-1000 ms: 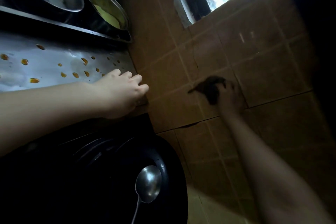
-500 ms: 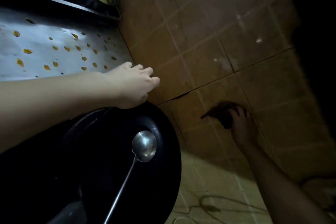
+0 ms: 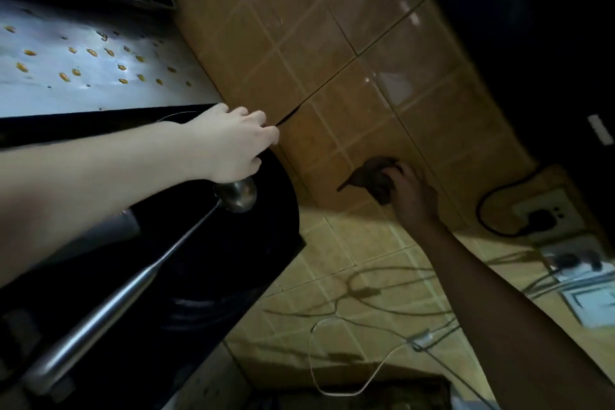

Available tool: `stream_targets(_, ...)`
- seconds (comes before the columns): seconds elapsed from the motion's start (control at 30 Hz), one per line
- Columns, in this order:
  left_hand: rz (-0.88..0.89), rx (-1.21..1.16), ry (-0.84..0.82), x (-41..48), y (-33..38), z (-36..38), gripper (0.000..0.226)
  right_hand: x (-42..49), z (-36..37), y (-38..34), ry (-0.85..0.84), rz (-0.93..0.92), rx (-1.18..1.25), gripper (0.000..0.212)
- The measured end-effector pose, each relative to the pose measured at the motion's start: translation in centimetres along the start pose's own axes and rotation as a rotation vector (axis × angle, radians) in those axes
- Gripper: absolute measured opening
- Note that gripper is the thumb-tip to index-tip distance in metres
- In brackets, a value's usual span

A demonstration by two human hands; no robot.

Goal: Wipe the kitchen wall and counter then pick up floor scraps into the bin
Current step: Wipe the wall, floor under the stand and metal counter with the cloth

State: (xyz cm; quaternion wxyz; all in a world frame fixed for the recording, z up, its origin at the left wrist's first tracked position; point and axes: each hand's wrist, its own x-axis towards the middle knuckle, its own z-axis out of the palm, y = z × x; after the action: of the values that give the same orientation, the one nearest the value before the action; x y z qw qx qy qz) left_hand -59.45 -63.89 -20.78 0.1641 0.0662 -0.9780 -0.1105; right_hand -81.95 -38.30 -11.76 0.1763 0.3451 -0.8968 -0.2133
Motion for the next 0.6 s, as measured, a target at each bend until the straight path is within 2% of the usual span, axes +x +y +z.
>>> stream_targets(0.37, 0.082, 0.025, -0.088, -4.0, 5.9, -1.0, 0.047, -9.9, -2.3, -1.9, -0.001, -0.029, 0.114, 0.038)
stream_targets(0.6, 0.230, 0.014, -0.155, -4.4, 7.6, -3.2, 0.045, -15.6, -1.1, -1.2, -0.111, 0.045, 0.160, 0.043)
